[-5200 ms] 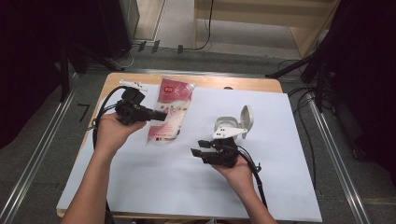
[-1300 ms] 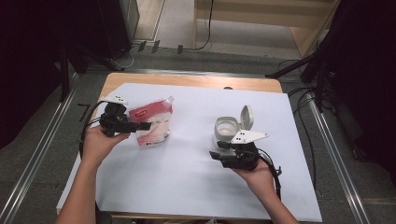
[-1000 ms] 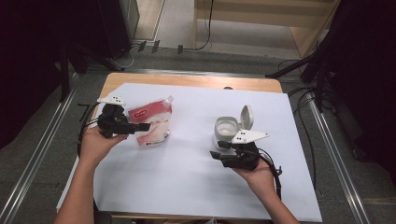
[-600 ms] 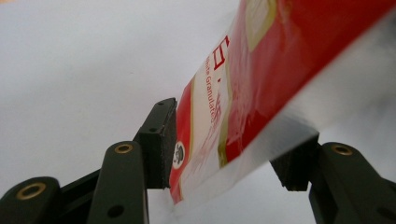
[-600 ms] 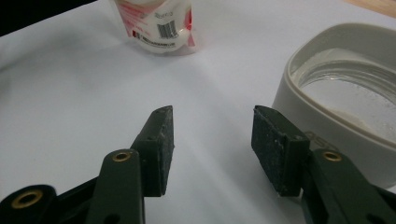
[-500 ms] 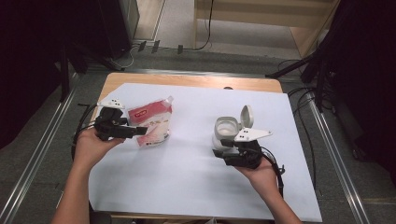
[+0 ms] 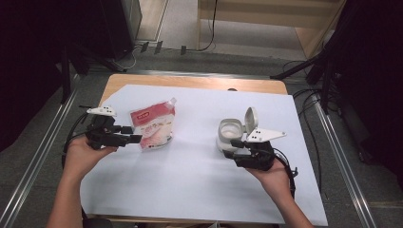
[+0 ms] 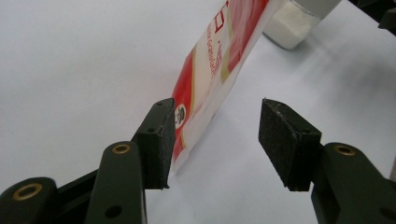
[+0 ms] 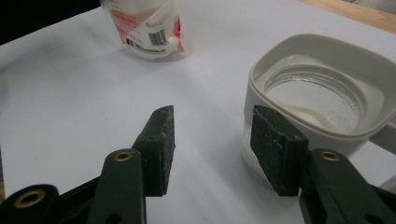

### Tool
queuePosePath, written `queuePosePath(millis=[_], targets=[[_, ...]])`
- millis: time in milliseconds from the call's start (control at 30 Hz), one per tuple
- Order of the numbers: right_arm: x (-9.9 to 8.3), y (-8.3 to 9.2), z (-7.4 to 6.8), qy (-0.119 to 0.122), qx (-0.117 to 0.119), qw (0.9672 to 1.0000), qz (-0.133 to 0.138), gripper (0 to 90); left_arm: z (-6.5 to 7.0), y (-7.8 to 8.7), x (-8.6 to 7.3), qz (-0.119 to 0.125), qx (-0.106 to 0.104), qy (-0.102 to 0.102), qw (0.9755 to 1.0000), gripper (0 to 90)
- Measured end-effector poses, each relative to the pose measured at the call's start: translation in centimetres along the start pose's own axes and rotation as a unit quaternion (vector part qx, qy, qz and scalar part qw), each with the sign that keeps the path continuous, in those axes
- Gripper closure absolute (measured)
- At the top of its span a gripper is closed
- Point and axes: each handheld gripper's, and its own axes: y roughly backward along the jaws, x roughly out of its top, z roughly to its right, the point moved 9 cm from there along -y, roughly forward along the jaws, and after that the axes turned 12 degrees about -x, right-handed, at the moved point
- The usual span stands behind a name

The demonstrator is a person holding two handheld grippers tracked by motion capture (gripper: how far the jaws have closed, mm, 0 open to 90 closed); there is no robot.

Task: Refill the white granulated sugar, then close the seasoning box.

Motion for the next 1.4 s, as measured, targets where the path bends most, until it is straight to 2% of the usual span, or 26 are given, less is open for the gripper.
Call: queuePosePath(millis=[133,267,433,633,700,800,900,933,1000,1167,1300,1400], targets=[[0.0,0.3,0.4,-0.007,0.001,1.0000,0.000,50.5,-0.4,0.6,-0.5,0.002,-0.001,0.012,0.9999,47.3],[-0.1,0.7,0.8,-0.012,-0.002,0.9999,0.003,50.6,-1.0,1.0,-0.7,0.016,0.010,0.017,0.9997,47.8],[-0.2,1.0,1.1,-0.014,-0.005,0.9999,0.003,50.6,-1.7,1.8,-1.1,0.031,0.024,0.033,0.9987,46.8],[-0.2,1.3,1.5,-0.018,-0.006,0.9998,0.003,50.6,-2.4,2.7,-1.7,0.036,0.036,0.043,0.9978,46.8],[-0.3,1.4,1.6,-0.018,-0.006,0.9998,0.002,50.6,-3.0,2.8,-1.7,0.038,0.057,0.044,0.9967,46.9],[-0.4,1.6,1.9,-0.018,-0.008,0.9998,0.001,50.6,-3.6,2.5,-1.4,0.047,0.071,0.042,0.9955,47.1],[-0.5,1.8,2.2,-0.020,-0.010,0.9998,0.002,50.9,-4.0,2.2,-1.3,0.052,0.083,0.024,0.9949,49.4],[-0.5,2.0,2.4,-0.020,-0.012,0.9997,0.002,52.1,-4.2,2.0,-1.2,0.054,0.086,0.027,0.9945,49.5],[-0.6,2.3,2.6,-0.019,-0.016,0.9997,0.003,53.9,-4.2,1.6,-1.2,0.052,0.077,0.031,0.9951,49.0],[-0.7,3.1,3.4,-0.029,-0.021,0.9993,0.006,58.2,-4.4,0.7,-1.1,0.044,0.076,0.031,0.9957,47.1],[-0.7,3.5,4.3,-0.035,-0.028,0.9990,0.004,60.9,-4.6,0.4,-0.8,0.049,0.069,0.042,0.9956,43.7],[-0.8,3.8,4.7,-0.039,-0.034,0.9987,0.001,64.3,-4.6,0.2,-0.7,0.051,0.062,0.041,0.9960,43.3]])
